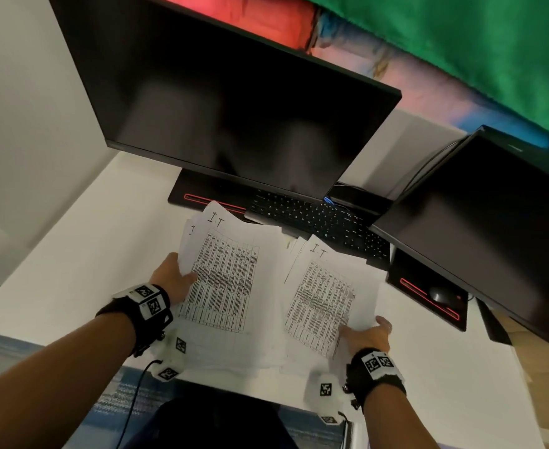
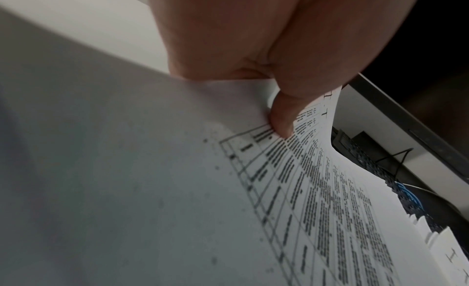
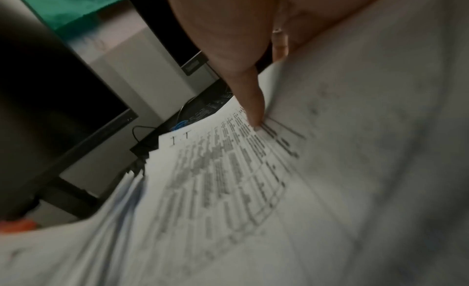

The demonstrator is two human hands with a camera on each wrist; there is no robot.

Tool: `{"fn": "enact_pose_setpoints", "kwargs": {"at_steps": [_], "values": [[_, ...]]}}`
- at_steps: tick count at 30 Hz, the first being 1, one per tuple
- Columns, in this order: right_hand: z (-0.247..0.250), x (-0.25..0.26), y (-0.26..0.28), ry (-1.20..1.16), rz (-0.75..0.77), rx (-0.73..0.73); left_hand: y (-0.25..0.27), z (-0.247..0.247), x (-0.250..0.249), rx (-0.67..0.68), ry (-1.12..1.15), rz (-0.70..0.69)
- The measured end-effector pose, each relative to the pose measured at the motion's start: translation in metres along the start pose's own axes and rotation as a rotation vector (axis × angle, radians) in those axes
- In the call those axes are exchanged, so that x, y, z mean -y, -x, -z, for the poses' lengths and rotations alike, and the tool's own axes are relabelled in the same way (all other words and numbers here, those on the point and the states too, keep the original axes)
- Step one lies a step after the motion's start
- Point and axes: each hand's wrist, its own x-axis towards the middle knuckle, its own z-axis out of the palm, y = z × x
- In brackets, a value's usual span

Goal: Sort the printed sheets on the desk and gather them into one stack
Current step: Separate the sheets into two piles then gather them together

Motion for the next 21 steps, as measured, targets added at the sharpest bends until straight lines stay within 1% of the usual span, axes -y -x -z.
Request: {"fn": "enact_pose_setpoints", "kwargs": {"at_steps": [2,5,7,9,11,13,15,18,21], "values": [[0.003,0.008,0.007,-0.056,0.041,0.022,0.001,0.001,-0.001,0.0,0.0,0.0],[0.022,0.04,0.024,0.033,0.282,-0.053,0.0,0.002,0.001,0.004,0.004,-0.003],[0.043,0.069,0.043,0.037,0.454,-0.086,0.0,0.002,0.003,-0.001,0.015,-0.004],[0.065,0.096,0.065,-0.066,0.561,-0.071,0.0,0.002,0.004,0.005,0.022,-0.009],[0.081,0.113,0.08,-0.218,0.619,-0.025,0.0,0.003,0.004,0.018,0.029,-0.013],[0.081,0.121,0.086,-0.333,0.625,0.048,0.001,0.002,0.003,0.032,0.019,-0.002],[0.06,0.121,0.085,-0.362,0.571,0.135,0.004,0.001,0.002,0.051,-0.007,0.0],[0.006,0.105,0.076,-0.248,0.474,0.227,0.005,0.001,0.005,0.092,-0.024,-0.016],[-0.042,0.085,0.077,-0.115,0.35,0.223,0.002,0.007,0.007,0.078,0.026,0.004]]}}
